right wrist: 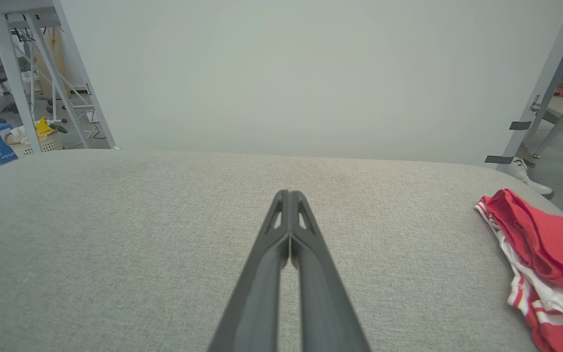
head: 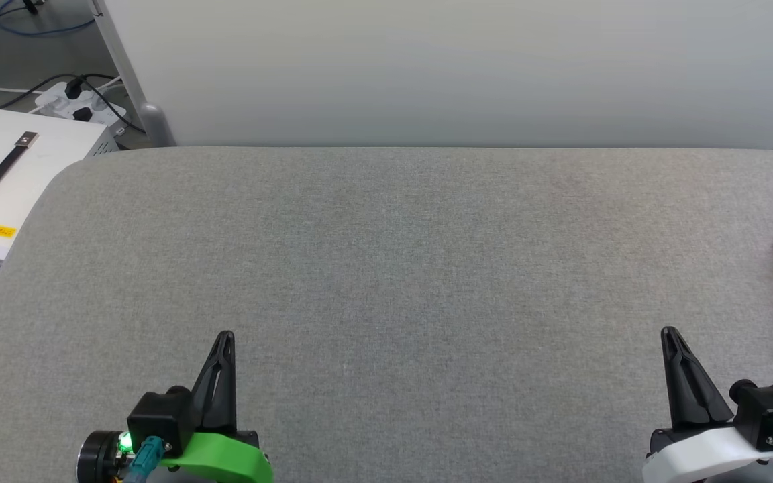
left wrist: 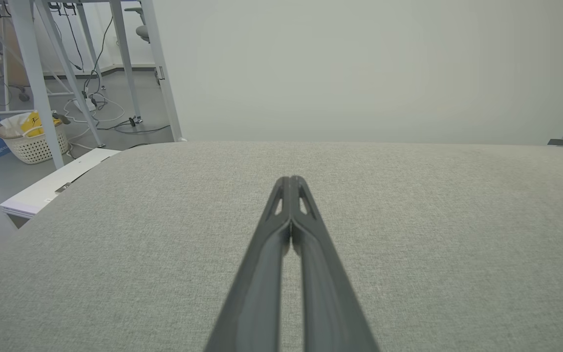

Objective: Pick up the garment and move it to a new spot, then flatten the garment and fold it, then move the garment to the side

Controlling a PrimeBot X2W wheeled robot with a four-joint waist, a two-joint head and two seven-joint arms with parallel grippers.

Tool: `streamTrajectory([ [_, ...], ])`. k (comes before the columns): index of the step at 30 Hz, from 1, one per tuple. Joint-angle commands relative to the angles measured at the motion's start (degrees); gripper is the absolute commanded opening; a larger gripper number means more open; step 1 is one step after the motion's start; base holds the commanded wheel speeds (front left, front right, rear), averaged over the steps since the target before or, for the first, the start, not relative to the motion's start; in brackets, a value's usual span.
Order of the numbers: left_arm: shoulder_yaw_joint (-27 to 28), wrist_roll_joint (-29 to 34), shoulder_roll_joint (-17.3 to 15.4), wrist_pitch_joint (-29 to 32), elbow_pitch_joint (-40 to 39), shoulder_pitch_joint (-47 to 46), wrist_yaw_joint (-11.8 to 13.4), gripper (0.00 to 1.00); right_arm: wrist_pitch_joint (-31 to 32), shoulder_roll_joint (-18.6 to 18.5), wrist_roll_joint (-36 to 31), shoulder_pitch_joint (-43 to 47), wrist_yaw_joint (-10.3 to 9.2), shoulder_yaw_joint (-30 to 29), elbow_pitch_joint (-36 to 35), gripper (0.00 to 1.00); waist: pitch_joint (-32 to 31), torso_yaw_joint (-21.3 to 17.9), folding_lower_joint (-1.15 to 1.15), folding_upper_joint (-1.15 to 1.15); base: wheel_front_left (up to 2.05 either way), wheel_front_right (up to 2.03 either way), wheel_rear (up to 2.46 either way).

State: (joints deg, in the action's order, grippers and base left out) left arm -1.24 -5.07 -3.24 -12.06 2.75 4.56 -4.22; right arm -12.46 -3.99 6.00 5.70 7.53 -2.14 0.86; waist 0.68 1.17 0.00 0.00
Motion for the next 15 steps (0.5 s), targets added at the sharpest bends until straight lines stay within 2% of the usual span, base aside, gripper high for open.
streamTrajectory([
  [1,0.2,0.5,0.1,0.2,-0.4,-0.8,0.4,0.00,0.4,0.2,-0.5,-1.0,-0.01,0.1,-0.1,0.00,0.0,0.0,0.00,0.00,0.00,0.00,0.00],
  [15,0.3,1.1,0.1,1.8,-0.7,-1.3,0.9,0.00,2.0,0.3,-1.2,-1.6,-0.01,0.4,-0.2,0.00,-0.1,-0.2,0.00,0.00,0.00,0.00,0.00],
])
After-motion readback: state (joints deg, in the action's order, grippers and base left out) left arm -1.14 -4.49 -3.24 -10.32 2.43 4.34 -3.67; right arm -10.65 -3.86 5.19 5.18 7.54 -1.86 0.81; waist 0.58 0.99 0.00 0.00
